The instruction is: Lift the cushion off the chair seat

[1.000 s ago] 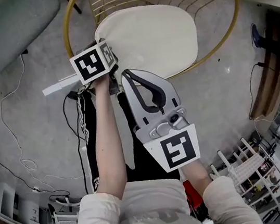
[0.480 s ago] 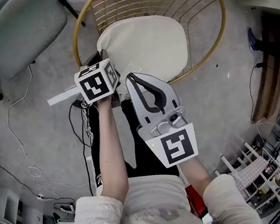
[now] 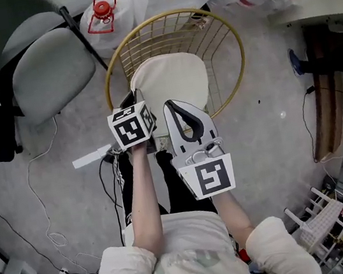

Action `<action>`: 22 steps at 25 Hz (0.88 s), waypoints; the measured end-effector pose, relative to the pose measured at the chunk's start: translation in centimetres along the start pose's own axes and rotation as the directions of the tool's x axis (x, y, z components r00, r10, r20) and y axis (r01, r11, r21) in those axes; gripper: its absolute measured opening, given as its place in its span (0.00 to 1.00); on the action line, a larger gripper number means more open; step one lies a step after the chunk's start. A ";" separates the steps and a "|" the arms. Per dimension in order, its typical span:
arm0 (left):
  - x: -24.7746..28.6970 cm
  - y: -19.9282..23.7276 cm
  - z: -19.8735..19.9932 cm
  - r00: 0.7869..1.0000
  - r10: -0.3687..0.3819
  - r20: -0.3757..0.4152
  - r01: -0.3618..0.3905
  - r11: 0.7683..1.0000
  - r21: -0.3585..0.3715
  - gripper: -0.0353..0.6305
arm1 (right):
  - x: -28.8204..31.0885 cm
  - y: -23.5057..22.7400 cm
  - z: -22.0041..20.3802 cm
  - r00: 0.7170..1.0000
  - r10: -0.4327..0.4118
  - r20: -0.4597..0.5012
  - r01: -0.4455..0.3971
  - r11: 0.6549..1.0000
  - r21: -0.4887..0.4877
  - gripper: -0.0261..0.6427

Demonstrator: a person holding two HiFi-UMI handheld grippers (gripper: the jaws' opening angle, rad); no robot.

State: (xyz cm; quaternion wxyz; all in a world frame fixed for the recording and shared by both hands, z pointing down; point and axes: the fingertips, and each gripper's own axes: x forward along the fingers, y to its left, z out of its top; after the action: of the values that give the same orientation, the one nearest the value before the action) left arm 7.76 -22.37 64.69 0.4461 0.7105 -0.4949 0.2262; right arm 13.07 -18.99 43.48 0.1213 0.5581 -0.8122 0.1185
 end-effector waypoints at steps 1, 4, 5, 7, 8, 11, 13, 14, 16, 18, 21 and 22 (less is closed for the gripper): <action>-0.6 -0.5 0.6 1.000 -0.005 0.003 0.005 1.000 0.012 0.11 | -0.4 -0.4 0.7 1.000 -0.025 0.006 0.025 1.000 -0.002 0.07; -2.7 -2.1 2.1 1.000 -0.016 0.010 0.015 0.998 0.057 0.10 | -1.8 -1.3 2.9 0.996 -0.084 0.024 0.084 0.996 -0.005 0.07; -3.4 -2.6 2.5 1.000 -0.022 0.013 0.021 0.997 0.070 0.10 | -2.3 -1.5 3.7 0.995 -0.097 0.032 0.097 0.995 -0.003 0.07; -4.7 -3.7 3.4 0.999 -0.035 0.019 0.033 0.995 0.097 0.10 | -3.1 -1.9 5.2 0.991 -0.120 0.053 0.120 0.993 -0.002 0.07; -5.4 -4.3 3.9 0.999 -0.044 0.024 0.041 0.993 0.111 0.10 | -3.5 -2.2 5.9 0.989 -0.133 0.063 0.133 0.991 0.001 0.07; -7.5 -6.0 5.5 0.996 -0.073 0.045 0.065 0.986 0.156 0.10 | -4.5 -3.2 7.7 0.980 -0.178 0.089 0.176 0.984 0.030 0.07; -9.2 -7.3 7.1 0.993 -0.088 0.075 0.072 0.976 0.204 0.10 | -5.3 -3.7 9.1 0.973 -0.202 0.114 0.198 0.979 0.047 0.07; -10.3 -8.0 8.0 0.991 -0.096 0.096 0.071 0.971 0.230 0.10 | -5.6 -3.9 9.9 0.969 -0.212 0.129 0.206 0.977 0.052 0.07; -12.6 -9.1 10.4 0.982 -0.108 0.155 0.061 0.958 0.281 0.10 | -6.1 -4.0 11.6 0.959 -0.225 0.172 0.219 0.974 0.054 0.07; -15.3 -10.0 13.2 0.965 -0.128 0.231 0.050 0.948 0.314 0.10 | -6.7 -4.0 13.5 0.948 -0.229 0.221 0.223 0.974 0.050 0.07; -20.1 -12.0 17.0 0.920 -0.177 0.349 0.056 0.943 0.328 0.10 | -7.9 -3.7 16.3 0.931 -0.229 0.283 0.227 0.973 0.039 0.07; -21.8 -12.7 18.3 0.900 -0.194 0.389 0.058 0.941 0.334 0.10 | -8.3 -3.6 17.2 0.926 -0.228 0.301 0.228 0.973 0.035 0.07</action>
State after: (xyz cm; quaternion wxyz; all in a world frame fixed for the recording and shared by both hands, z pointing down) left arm 8.18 -25.70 33.71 0.2251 0.8350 -0.4885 0.1157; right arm 18.19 -18.63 24.72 0.0082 0.6603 -0.7508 0.0164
